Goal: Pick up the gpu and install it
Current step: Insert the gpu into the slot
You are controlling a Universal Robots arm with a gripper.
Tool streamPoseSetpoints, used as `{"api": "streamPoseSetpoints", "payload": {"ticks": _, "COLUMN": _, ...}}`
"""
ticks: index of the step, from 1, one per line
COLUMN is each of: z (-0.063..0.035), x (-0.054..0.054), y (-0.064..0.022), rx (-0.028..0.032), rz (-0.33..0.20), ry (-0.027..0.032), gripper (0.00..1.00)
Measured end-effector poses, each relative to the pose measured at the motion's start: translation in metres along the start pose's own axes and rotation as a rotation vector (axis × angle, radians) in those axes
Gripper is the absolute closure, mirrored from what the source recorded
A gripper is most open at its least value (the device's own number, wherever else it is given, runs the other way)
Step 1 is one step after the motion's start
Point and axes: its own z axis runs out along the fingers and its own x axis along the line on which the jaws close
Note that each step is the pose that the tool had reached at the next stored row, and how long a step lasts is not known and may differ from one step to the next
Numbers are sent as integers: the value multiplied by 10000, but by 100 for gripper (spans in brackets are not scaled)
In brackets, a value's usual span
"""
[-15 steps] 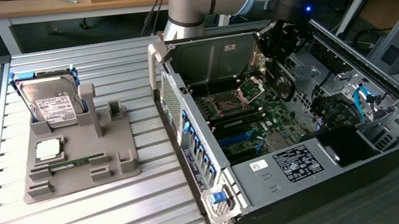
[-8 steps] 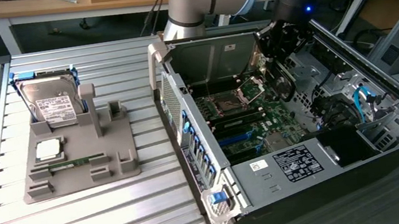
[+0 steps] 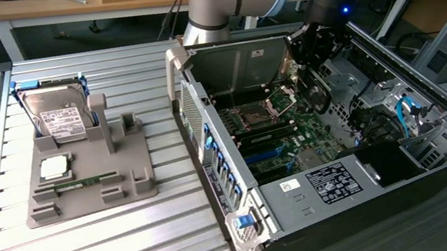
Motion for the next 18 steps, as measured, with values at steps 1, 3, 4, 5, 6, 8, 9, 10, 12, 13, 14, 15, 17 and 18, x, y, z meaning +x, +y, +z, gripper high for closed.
{"api": "streamPoseSetpoints", "payload": {"ticks": 1, "z": 0, "x": 0, "y": 0, "rx": 0, "rz": -16, "ry": 0, "gripper": 73}}
{"api": "streamPoseSetpoints", "payload": {"ticks": 3, "z": 0, "x": 2, "y": -1, "rx": -2, "rz": -82, "ry": -1, "gripper": 73}}
{"api": "streamPoseSetpoints", "payload": {"ticks": 4, "z": 0, "x": 3, "y": -1, "rx": -3, "rz": -130, "ry": -3, "gripper": 73}}
{"api": "streamPoseSetpoints", "payload": {"ticks": 5, "z": 0, "x": 5, "y": -2, "rx": -4, "rz": -181, "ry": -4, "gripper": 73}}
{"api": "streamPoseSetpoints", "payload": {"ticks": 6, "z": 0, "x": 9, "y": -2, "rx": -6, "rz": -238, "ry": -5, "gripper": 73}}
{"api": "streamPoseSetpoints", "payload": {"ticks": 8, "z": 0, "x": 16, "y": -4, "rx": -10, "rz": -344, "ry": -7, "gripper": 73}}
{"api": "streamPoseSetpoints", "payload": {"ticks": 9, "z": 0, "x": 20, "y": -4, "rx": -12, "rz": -398, "ry": -8, "gripper": 73}}
{"api": "streamPoseSetpoints", "payload": {"ticks": 10, "z": -1, "x": 24, "y": -5, "rx": -13, "rz": -443, "ry": -9, "gripper": 73}}
{"api": "streamPoseSetpoints", "payload": {"ticks": 12, "z": -1, "x": 41, "y": -8, "rx": -17, "rz": -627, "ry": -13, "gripper": 73}}
{"api": "streamPoseSetpoints", "payload": {"ticks": 13, "z": -1, "x": 44, "y": -8, "rx": -20, "rz": -715, "ry": -15, "gripper": 73}}
{"api": "streamPoseSetpoints", "payload": {"ticks": 14, "z": -2, "x": 46, "y": -8, "rx": -22, "rz": -807, "ry": -16, "gripper": 73}}
{"api": "streamPoseSetpoints", "payload": {"ticks": 15, "z": -2, "x": 49, "y": -9, "rx": -27, "rz": -997, "ry": -20, "gripper": 73}}
{"api": "streamPoseSetpoints", "payload": {"ticks": 17, "z": -2, "x": 52, "y": -9, "rx": -34, "rz": -1242, "ry": -25, "gripper": 73}}
{"api": "streamPoseSetpoints", "payload": {"ticks": 18, "z": -2, "x": 55, "y": -9, "rx": -38, "rz": -1381, "ry": -28, "gripper": 73}}
